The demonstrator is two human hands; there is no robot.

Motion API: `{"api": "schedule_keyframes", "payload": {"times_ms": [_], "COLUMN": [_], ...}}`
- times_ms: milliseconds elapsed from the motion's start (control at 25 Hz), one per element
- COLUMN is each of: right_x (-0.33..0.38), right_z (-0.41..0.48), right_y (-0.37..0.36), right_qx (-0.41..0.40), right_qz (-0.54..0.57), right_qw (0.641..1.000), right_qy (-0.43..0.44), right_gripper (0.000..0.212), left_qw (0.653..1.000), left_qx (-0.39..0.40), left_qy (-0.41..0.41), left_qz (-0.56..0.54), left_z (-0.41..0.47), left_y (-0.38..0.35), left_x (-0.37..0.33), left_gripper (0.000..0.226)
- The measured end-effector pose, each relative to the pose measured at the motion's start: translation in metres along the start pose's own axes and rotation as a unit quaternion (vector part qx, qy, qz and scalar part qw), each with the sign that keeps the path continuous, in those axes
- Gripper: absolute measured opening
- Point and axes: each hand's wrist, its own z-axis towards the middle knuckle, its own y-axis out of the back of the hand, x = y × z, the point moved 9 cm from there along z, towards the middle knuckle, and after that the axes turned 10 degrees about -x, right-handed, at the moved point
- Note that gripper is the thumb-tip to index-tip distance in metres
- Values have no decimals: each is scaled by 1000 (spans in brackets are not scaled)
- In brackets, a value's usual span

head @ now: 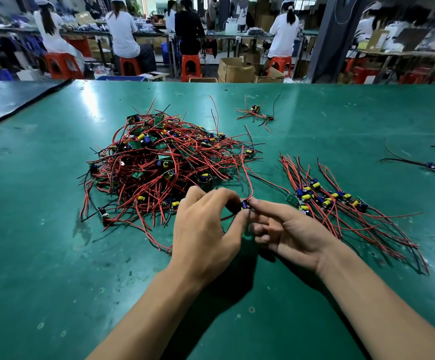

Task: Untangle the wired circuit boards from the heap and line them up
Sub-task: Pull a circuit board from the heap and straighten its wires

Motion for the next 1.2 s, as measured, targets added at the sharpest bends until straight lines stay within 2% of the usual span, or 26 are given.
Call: {"api": "schedule_keyframes", "payload": {"times_ms": [80, 120, 200, 280, 360, 400, 440, 560, 640, 760, 880, 1040, 1120, 1200], "right_x": [5, 8, 8, 6, 5, 5, 6, 7, 8, 13, 15, 24, 23, 19], "right_z": [-3, -4, -4, -4, -4, -4, -4, -3, -3, -4, -5, -9, -7, -4], "right_y": [-5, -6, -7, -6, -6, -6, -5, 2, 3, 5, 8, 7, 7, 8], "right_qx": [33, 40, 42, 38, 35, 29, 19, -25, -39, -64, -81, -94, -96, -84], "right_qz": [-27, -41, -57, -47, -36, -43, -54, -85, -80, -86, -84, -104, -102, -87], "right_qw": [999, 998, 997, 997, 998, 997, 996, 992, 991, 987, 985, 975, 977, 982], "right_qy": [22, 31, 38, 37, 44, 53, 64, 92, 103, 121, 130, 173, 161, 143], "right_gripper": [35, 35, 40, 41, 33, 29, 25, 25, 28, 30, 19, 18, 21, 22], "left_qw": [988, 959, 866, 806, 768, 760, 767, 830, 840, 831, 814, 759, 734, 723], "left_qx": [40, 75, 134, 169, 205, 215, 217, 212, 202, 198, 215, 217, 226, 230], "left_qy": [97, 177, 314, 380, 410, 415, 411, 350, 337, 346, 361, 418, 430, 439], "left_qz": [-117, -207, -365, -421, -447, -451, -443, -378, -374, -388, -400, -451, -475, -481], "left_z": [-3, -8, -18, -28, -37, -39, -40, -36, -34, -34, -37, -41, -41, -41], "left_y": [-8, -17, -36, -46, -55, -57, -58, -56, -54, -54, -58, -63, -63, -63], "left_x": [8, 16, 24, 27, 26, 26, 28, 31, 31, 32, 31, 33, 32, 31], "left_gripper": [10, 9, 11, 11, 12, 15, 16, 15, 15, 14, 13, 22, 24, 20]}}
